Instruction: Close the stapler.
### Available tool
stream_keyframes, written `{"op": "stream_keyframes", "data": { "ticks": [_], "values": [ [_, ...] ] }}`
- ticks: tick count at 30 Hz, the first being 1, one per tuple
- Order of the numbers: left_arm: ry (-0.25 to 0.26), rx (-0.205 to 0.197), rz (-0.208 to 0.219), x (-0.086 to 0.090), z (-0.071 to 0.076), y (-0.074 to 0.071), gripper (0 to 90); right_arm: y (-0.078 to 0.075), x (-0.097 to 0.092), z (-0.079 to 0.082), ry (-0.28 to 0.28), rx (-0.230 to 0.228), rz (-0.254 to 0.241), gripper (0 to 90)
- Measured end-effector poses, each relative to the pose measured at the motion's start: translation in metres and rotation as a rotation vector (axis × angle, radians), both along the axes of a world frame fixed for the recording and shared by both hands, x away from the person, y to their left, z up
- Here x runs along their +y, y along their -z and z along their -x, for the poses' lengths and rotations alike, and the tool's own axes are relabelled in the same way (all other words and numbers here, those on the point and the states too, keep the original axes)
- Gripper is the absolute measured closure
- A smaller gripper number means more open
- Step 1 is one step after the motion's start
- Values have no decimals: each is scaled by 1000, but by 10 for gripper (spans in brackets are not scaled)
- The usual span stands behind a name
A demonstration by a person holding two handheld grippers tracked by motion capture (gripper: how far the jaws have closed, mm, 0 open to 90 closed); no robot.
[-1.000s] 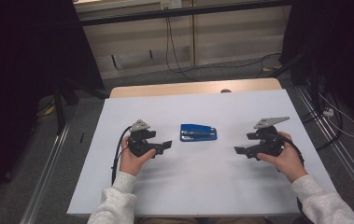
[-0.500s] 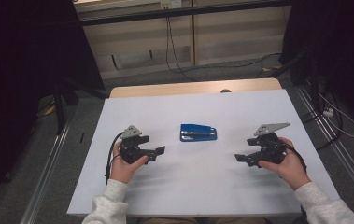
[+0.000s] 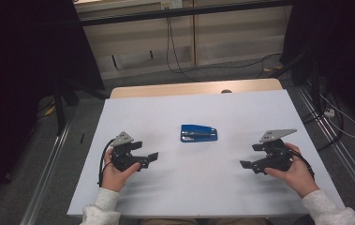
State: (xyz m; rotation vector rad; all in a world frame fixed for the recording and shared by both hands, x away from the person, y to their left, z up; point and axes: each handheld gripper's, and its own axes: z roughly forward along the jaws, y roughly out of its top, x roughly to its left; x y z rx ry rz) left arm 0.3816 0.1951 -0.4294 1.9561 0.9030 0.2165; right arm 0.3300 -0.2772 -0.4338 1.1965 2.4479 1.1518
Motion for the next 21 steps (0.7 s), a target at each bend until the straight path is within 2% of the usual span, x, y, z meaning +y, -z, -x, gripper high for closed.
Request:
{"op": "stream_keyframes", "data": {
  "ticks": [1,4,21],
  "values": [
    [1,-2,-12,2,1,0,113,0,0,1,0,-1,-1,126],
    [-7,-1,5,7,3,0,111,1,-2,3,1,-1,6,126],
    [-24,1,-16,32,18,5,104,2,-11,12,8,-2,11,126]
  ]
}}
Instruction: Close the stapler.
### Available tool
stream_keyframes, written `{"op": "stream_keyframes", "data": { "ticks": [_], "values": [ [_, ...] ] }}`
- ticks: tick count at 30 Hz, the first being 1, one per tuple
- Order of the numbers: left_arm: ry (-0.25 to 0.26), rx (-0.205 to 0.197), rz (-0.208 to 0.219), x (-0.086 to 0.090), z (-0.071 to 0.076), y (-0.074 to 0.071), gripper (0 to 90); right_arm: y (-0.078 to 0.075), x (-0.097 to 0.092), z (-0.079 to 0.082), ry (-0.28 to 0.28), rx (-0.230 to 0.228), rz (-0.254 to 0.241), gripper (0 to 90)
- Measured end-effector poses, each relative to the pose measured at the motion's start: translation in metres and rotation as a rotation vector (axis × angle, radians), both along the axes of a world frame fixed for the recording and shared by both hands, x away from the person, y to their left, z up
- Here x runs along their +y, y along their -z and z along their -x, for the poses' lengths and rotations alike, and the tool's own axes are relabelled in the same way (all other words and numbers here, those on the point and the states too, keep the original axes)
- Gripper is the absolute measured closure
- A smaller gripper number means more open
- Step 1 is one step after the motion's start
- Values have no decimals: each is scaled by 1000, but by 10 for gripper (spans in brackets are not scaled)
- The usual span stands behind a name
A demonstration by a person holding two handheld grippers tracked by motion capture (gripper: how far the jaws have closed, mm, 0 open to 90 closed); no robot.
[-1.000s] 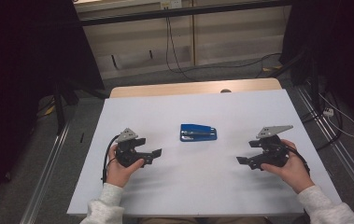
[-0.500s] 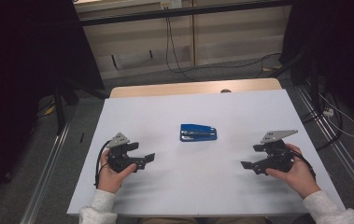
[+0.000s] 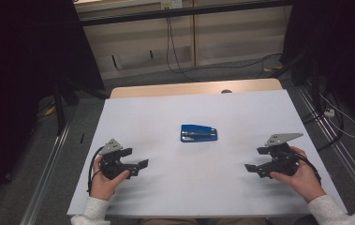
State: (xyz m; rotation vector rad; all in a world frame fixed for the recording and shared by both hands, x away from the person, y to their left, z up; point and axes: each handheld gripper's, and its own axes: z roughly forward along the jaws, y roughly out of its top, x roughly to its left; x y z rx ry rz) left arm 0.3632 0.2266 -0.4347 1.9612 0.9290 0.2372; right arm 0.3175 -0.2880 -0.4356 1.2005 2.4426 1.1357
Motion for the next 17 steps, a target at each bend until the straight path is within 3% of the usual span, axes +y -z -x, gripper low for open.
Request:
{"op": "stream_keyframes", "data": {
  "ticks": [17],
  "values": [
    [-20,0,-7,25,22,4,98,-1,-4,6,0,1,2,125]
  ]
}}
